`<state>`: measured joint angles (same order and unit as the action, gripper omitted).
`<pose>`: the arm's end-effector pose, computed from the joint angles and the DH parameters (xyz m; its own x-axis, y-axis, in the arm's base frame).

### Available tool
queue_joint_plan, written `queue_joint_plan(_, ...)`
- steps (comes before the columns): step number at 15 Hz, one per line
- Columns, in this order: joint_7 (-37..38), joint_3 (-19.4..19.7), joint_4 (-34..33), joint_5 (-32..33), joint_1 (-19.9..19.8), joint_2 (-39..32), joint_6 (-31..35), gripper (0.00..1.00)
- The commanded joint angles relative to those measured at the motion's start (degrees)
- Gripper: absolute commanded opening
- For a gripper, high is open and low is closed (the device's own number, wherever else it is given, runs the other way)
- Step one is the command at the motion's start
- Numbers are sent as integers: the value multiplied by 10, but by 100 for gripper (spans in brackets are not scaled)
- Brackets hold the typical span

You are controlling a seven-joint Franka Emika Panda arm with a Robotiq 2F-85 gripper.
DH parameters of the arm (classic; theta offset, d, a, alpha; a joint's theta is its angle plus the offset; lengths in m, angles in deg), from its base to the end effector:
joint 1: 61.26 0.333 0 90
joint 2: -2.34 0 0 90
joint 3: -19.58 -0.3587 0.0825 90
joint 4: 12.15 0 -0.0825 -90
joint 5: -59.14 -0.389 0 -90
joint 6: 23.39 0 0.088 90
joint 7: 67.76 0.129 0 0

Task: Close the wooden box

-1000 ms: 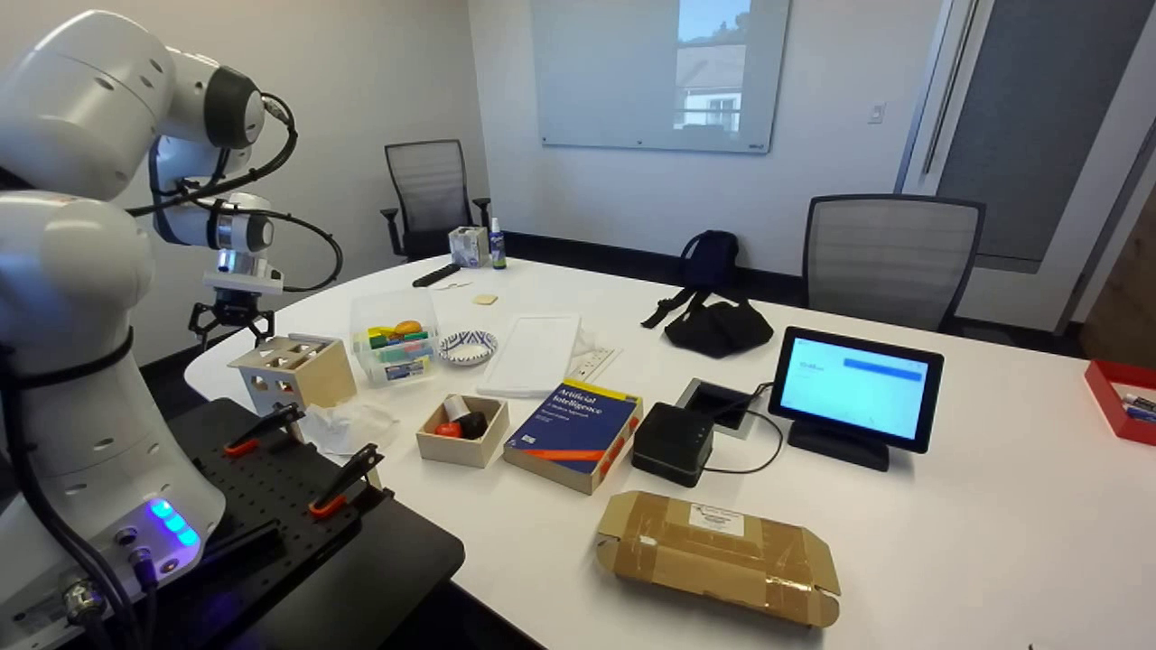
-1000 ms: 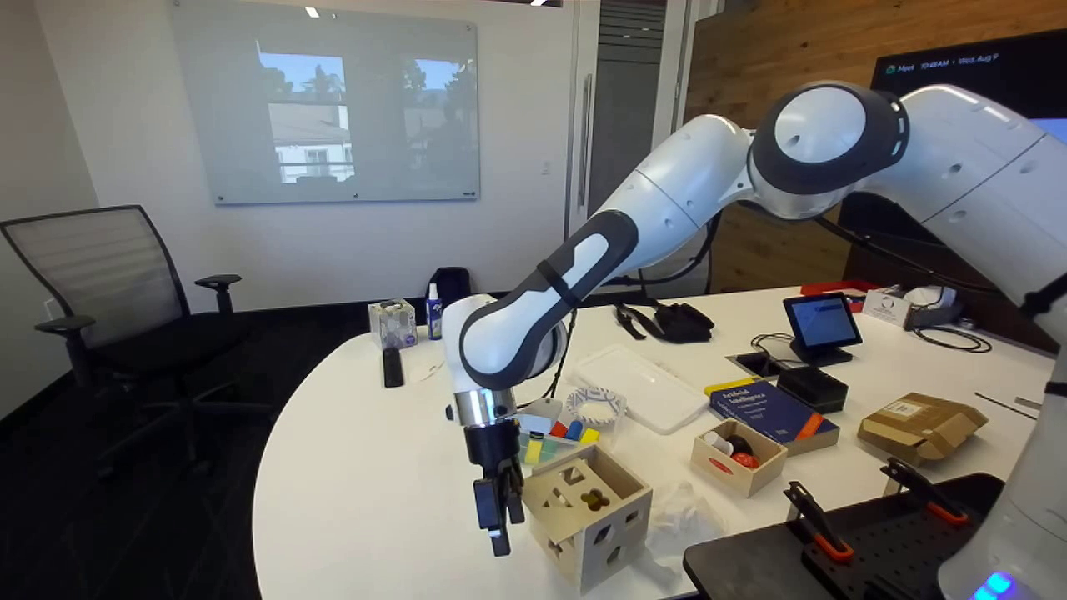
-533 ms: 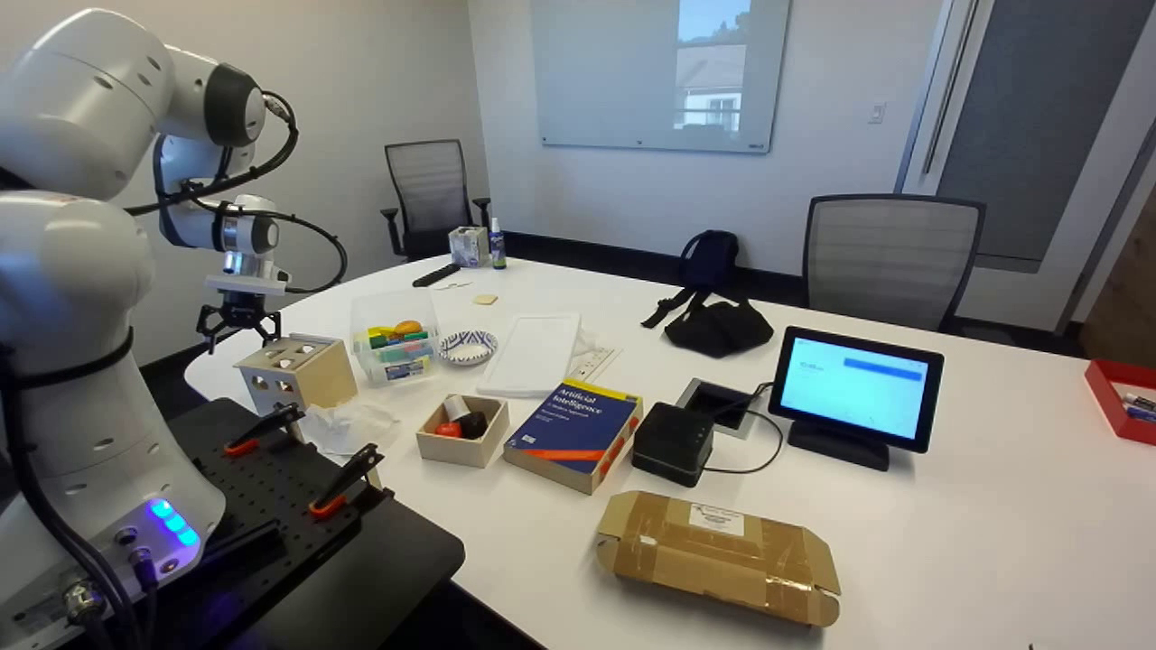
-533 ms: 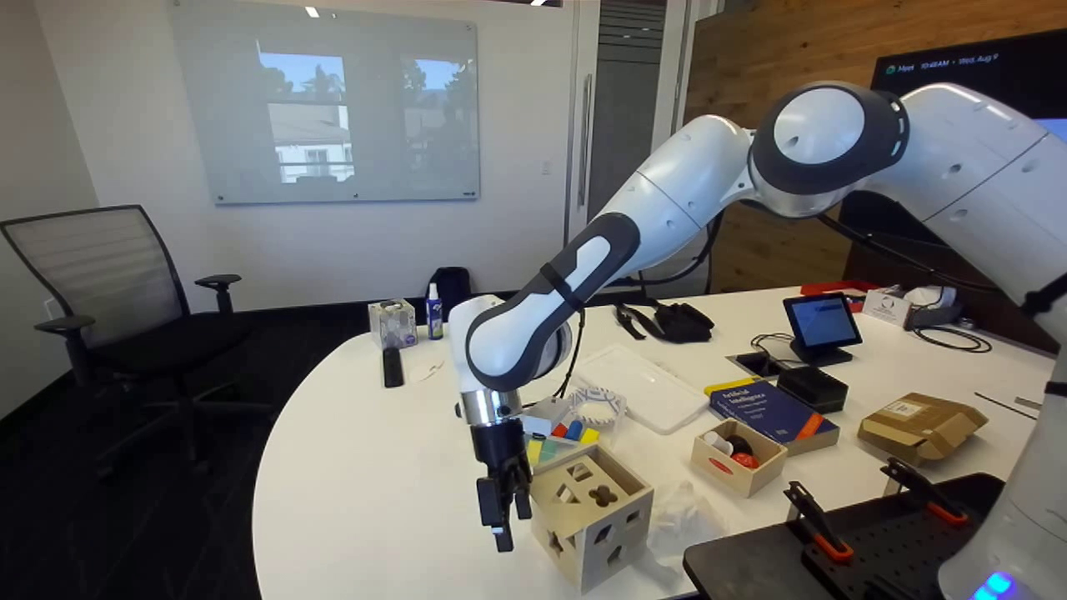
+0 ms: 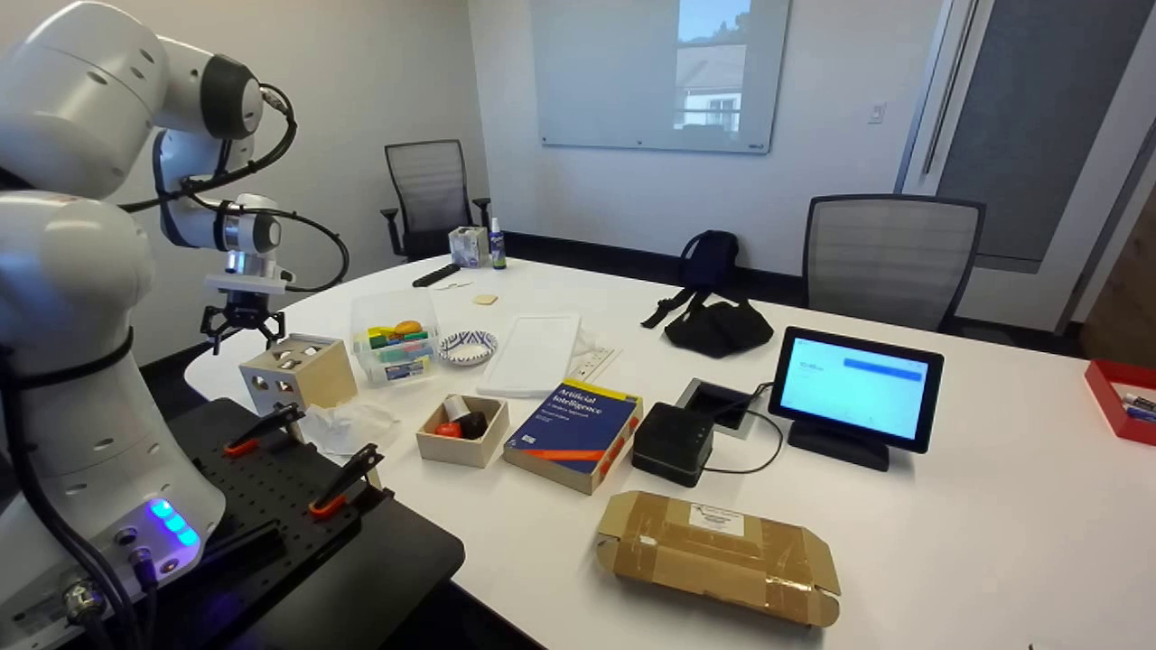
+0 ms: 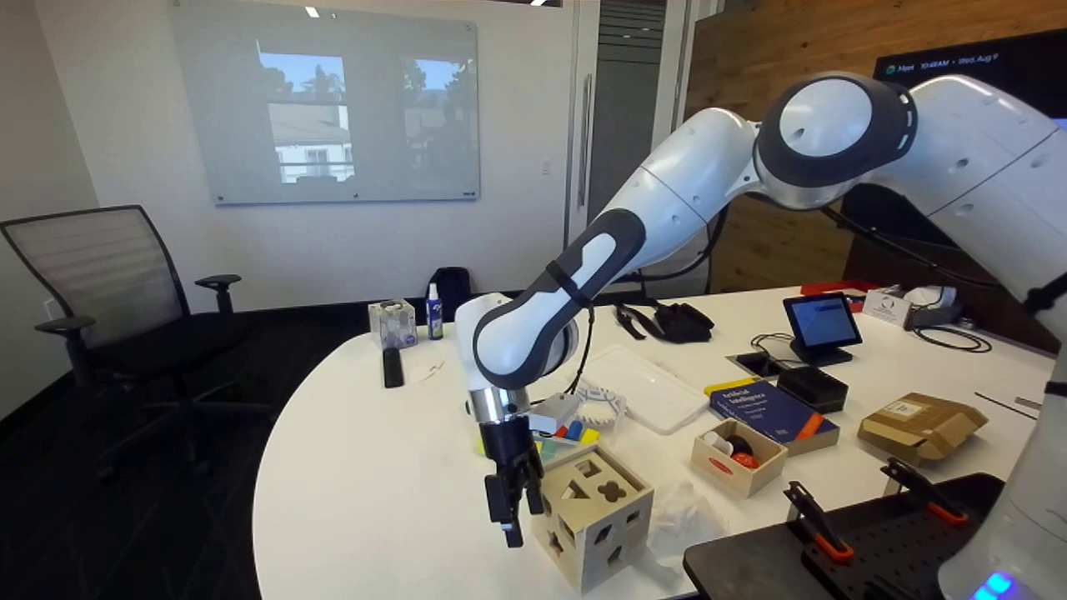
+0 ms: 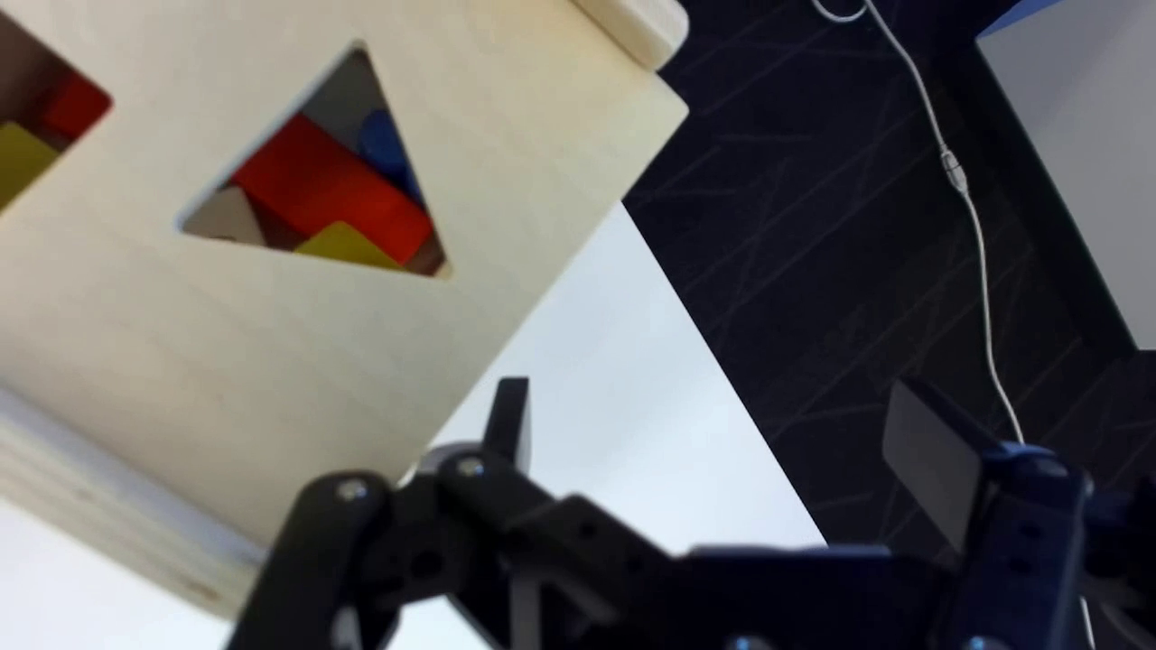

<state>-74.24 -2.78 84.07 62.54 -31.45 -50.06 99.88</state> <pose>0.4098 0.5007 0.0787 0.4752 0.8144 -0.3330 0.7609 -0.5704 -0.3092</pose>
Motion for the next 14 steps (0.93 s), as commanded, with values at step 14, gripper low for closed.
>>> queue_joint_plan(14,21,-20,112,-55,-37,119,54,100)
